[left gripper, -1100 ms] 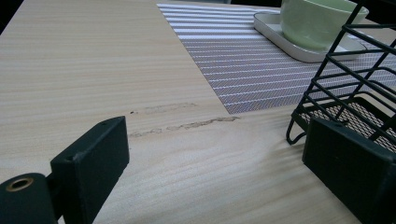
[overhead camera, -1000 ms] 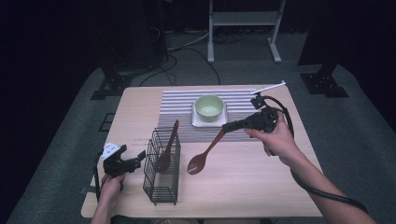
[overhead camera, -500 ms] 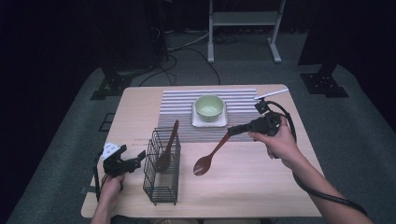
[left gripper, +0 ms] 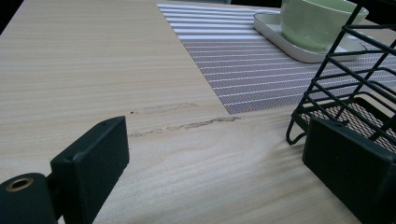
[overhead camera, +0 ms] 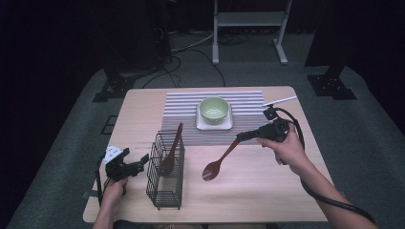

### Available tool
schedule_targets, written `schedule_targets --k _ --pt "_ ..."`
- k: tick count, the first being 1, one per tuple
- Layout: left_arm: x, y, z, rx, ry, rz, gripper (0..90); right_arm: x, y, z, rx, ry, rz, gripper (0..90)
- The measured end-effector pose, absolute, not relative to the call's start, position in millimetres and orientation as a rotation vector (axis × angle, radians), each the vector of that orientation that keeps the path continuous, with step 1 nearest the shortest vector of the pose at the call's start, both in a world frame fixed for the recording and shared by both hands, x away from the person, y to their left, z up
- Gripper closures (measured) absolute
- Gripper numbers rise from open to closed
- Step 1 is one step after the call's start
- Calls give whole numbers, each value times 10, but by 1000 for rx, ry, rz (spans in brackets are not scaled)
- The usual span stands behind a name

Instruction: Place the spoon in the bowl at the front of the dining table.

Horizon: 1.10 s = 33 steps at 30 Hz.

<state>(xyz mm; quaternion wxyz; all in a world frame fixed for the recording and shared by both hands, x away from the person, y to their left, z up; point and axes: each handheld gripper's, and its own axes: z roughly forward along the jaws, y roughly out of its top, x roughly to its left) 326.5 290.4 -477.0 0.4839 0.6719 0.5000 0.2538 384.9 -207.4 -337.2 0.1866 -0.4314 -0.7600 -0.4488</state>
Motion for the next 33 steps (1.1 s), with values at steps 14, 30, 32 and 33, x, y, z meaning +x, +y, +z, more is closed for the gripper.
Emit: schedule_targets --k 14,30,32,33 --pt "3264 2906 -4770 1640 1217 619 64 3928 -2198 -3519 -1281 -2131 -1253 832" --pt "3264 2907 -4769 1639 1219 618 65 4012 -2243 -3543 -1320 -2130 -1260 833" --pt "3264 2907 -4769 1639 1218 618 64 4027 -2242 -3544 -1324 -2131 -1262 832" --pt "3264 2906 -4770 1640 1217 618 64 4035 -2242 -3543 -1327 -2131 -1261 833"
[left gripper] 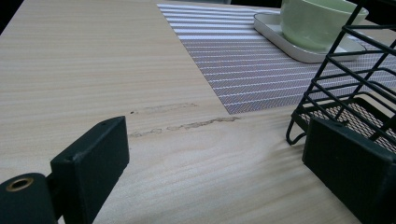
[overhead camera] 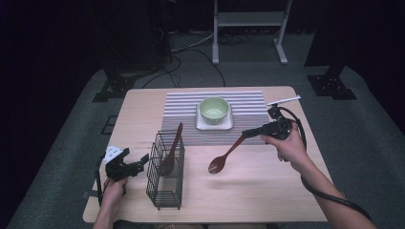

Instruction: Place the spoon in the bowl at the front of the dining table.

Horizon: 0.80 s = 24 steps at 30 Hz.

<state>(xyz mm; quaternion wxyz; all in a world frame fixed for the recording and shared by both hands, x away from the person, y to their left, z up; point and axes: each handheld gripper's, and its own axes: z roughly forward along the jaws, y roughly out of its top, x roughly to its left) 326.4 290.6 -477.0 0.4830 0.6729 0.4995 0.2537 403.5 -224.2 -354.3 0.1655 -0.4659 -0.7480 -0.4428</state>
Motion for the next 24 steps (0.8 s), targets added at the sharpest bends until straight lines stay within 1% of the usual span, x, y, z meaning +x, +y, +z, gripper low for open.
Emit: schedule_targets --k 24 --pt "3264 2908 -4769 1639 1219 617 64 4220 -2257 -3542 -1390 -2127 -1281 833"
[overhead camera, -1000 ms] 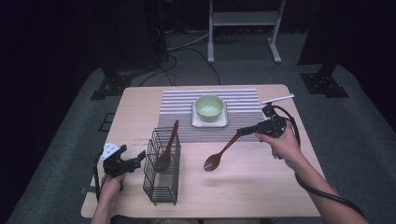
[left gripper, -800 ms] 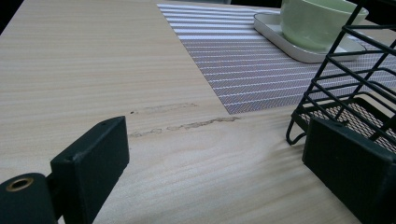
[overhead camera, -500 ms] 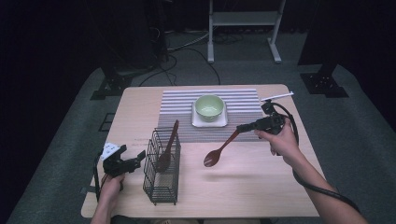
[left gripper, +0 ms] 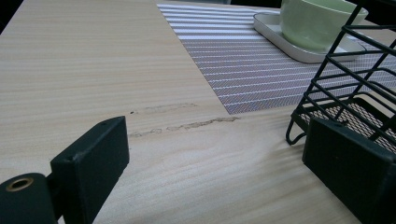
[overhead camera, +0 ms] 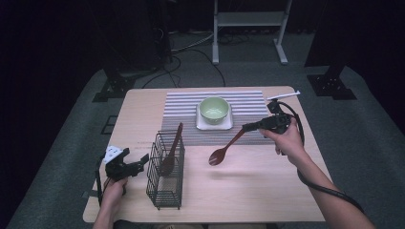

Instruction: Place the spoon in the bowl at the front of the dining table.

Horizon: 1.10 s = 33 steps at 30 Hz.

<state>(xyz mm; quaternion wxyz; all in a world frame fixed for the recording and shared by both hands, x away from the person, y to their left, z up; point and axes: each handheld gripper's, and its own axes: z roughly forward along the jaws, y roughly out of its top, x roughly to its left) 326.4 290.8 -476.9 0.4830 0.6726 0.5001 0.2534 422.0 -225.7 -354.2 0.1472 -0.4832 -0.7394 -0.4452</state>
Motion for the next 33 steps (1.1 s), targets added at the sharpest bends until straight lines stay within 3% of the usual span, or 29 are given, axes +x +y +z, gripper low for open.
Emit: schedule_targets --k 33 --pt "3264 2912 -4770 1638 1218 617 64 4438 -2253 -3528 -1458 -2124 -1299 833"
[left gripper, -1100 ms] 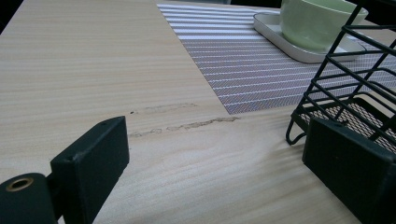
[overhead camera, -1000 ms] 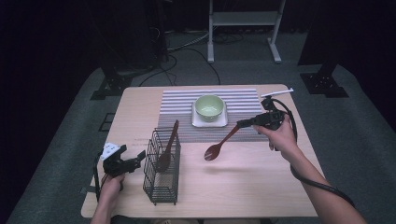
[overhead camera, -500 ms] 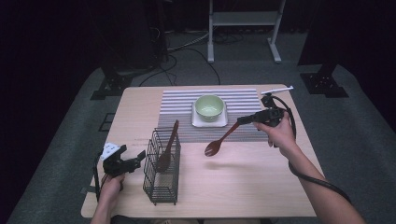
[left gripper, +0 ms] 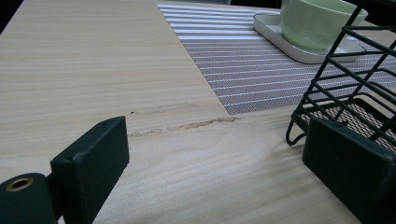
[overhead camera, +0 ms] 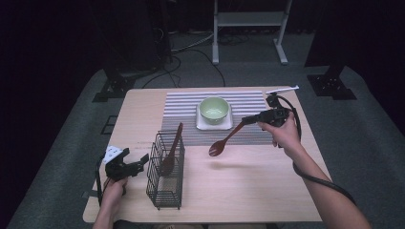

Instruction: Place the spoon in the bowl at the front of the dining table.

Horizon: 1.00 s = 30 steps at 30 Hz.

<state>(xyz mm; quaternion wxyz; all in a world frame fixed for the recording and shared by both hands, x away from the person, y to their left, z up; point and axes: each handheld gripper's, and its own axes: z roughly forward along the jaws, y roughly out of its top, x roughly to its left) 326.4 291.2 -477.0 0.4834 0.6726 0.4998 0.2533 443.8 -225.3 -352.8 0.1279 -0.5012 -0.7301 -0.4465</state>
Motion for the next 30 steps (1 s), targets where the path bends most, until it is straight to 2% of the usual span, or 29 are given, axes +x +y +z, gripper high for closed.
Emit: schedule_targets --k 30 --pt "3264 2908 -4770 1636 1218 616 64 4631 -2243 -3398 -1517 -2131 -1327 833"
